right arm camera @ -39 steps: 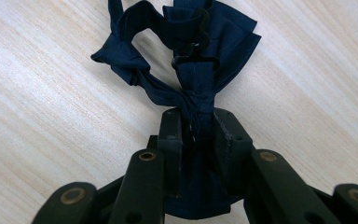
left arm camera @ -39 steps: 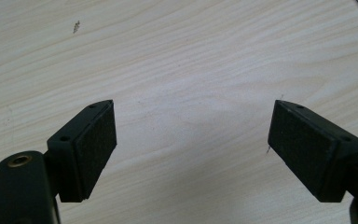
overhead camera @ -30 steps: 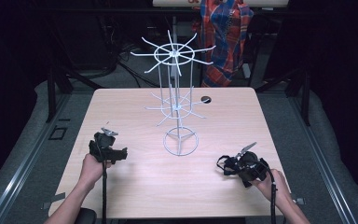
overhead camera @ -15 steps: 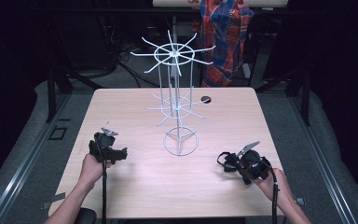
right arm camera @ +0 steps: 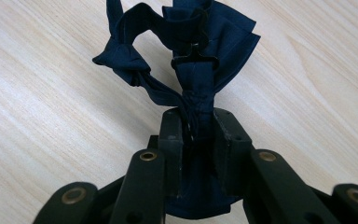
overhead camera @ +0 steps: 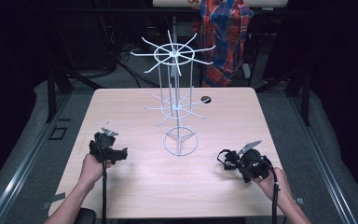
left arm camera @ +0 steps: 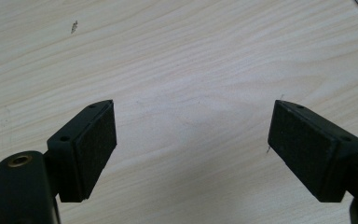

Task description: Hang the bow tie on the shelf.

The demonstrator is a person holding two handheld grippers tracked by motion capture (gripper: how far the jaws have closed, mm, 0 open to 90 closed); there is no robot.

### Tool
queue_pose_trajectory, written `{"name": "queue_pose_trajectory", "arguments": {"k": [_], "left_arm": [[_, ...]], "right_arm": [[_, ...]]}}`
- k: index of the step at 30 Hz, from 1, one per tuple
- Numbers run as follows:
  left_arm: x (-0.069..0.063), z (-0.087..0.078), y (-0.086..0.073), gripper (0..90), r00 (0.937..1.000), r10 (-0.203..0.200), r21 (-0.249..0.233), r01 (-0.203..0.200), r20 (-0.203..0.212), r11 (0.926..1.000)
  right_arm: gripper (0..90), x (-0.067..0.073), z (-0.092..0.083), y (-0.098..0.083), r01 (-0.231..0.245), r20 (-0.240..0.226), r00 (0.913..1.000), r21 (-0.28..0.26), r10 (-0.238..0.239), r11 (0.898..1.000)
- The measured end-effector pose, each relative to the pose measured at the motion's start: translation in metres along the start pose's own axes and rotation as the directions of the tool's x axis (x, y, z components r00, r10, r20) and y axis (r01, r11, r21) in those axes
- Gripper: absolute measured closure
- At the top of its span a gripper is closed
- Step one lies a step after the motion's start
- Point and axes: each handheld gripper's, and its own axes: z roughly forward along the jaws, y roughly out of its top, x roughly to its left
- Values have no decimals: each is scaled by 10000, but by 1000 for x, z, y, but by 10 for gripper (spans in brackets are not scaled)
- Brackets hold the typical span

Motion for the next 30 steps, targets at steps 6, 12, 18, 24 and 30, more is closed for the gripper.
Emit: {"name": "queue_pose_trajectory", "arguments": {"k": [6, 12, 18, 24, 30], "left_arm": [[0, 0, 0, 155, 10000, -9, 3, 9, 4, 10000], [0, 1, 0, 155, 10000, -2, 5, 2, 9, 10000], [0, 1, 0, 155, 10000, 23, 36, -23, 17, 10000], [0, 1, 0, 155, 10000, 10, 37, -10, -10, 10000], [0, 1, 0, 155, 10000, 0, 33, 0, -24, 10000]], "right_arm": [[747, 1, -1, 1, -106, 5, 9999, -176, 106, 9998], [747, 1, -1, 3, -28, 59, 10000, -121, 29, 9999], [748, 0, -3, 4, -114, 18, 9999, -251, 115, 9996], [749, 0, -6, 7, -89, 104, 9999, -408, 94, 9991], [749, 0, -8, 12, 16, 169, 9999, -479, -8, 9989]]}}
